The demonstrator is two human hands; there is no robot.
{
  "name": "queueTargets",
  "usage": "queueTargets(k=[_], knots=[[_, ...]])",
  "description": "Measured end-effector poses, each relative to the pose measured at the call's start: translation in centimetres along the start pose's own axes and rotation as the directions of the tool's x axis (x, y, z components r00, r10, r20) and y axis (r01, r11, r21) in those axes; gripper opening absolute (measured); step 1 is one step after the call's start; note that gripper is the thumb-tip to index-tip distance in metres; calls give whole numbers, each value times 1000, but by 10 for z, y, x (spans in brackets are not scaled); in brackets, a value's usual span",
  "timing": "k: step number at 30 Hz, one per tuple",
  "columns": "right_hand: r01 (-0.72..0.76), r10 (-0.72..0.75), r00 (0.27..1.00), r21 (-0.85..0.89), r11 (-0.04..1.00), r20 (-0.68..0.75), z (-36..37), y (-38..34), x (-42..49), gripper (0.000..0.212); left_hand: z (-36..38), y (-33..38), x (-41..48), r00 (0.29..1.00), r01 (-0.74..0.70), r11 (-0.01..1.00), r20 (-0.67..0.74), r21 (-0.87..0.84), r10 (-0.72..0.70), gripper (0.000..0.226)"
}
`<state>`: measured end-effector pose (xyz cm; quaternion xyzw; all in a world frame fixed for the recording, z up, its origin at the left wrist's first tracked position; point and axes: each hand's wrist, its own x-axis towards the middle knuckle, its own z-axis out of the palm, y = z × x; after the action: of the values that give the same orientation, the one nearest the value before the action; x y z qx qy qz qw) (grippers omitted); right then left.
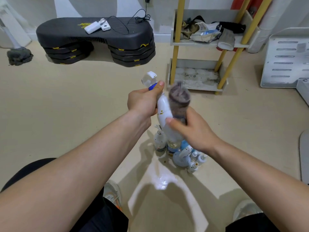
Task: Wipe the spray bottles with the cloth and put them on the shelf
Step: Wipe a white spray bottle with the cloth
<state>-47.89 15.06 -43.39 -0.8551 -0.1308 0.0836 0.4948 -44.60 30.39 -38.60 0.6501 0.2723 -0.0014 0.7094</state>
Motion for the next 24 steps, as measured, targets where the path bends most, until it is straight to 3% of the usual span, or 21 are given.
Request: queueTargets(k=[2,3,5,7,11,15,18,21,24], knots=[[58,-63,998,-247,967,-14,2,4,1,81,2,-2,-3,1000,7,1000,-29,-25,-7,41],[43,-46,999,-207,977,-11,1,4,2,88,3,-3,-4,1000,14,999,-25,-30,-15,42],[-11,9,1000,64,998,25,-4,7,5,79,6,-3,-7,1000,26,999,10,-42,-26,36],[-92,68,994,333,939,83,-10,7,6,63,7,0,-10,998,26,999,65,-42,-23,23],[-326,178,945,725,607,276,-17,6,5,51,7,3,-17,991,4,1000,135,21,-7,22],[-466,126,881,792,395,456,-22,6,4,62,9,-6,-17,975,50,998,215,40,-57,22],[-518,63,850,807,283,523,-27,8,4,73,1,-3,-6,921,95,990,388,-108,-46,26],[-534,36,839,810,242,542,-32,6,4,74,-5,2,1,866,59,988,499,-142,20,29],[-536,23,836,806,251,548,-31,5,1,73,-5,0,3,874,29,993,484,-118,32,26]])
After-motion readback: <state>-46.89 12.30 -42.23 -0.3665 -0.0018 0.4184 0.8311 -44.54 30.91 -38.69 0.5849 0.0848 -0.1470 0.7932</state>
